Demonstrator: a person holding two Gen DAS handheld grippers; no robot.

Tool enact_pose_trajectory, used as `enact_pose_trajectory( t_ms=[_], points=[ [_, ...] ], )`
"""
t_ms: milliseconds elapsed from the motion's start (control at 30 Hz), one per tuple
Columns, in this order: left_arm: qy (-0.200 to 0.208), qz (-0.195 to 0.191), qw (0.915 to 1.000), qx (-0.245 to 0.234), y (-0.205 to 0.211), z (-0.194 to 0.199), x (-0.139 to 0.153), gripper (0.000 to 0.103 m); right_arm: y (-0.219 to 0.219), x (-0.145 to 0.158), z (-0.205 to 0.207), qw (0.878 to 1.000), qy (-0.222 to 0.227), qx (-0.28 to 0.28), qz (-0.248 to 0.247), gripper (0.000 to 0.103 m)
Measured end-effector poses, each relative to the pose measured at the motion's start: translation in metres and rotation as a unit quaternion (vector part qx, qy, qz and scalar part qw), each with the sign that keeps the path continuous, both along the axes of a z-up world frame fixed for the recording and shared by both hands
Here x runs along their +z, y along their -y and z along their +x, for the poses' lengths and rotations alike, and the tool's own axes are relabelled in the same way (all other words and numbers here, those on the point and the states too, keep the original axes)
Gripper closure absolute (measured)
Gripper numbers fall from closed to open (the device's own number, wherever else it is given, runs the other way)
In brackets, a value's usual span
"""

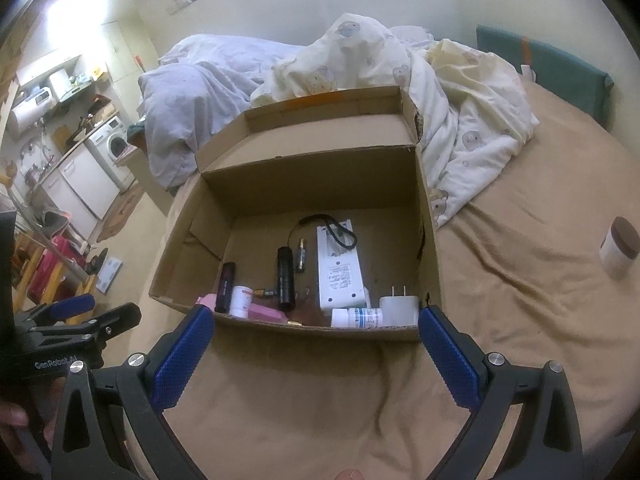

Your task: Organize rigid objects

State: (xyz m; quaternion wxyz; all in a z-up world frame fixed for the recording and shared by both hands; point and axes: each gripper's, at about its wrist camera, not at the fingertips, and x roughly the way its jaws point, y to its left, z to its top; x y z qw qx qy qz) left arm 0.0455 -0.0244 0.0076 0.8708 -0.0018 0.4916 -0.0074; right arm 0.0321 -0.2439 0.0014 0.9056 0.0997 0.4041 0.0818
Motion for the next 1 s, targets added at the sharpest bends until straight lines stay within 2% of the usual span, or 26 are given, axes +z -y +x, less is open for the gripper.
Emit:
enact_pose_trajectory(
  t_ms=[1000],
  points=[
    [-0.004, 0.004, 0.9999, -0.012, 0.0032, -0.0021, -0.0033, 0.002, -0.0061, -0.001, 0.0007, 1.0, 0.0, 0.009, -0.011, 0.0]
  ],
)
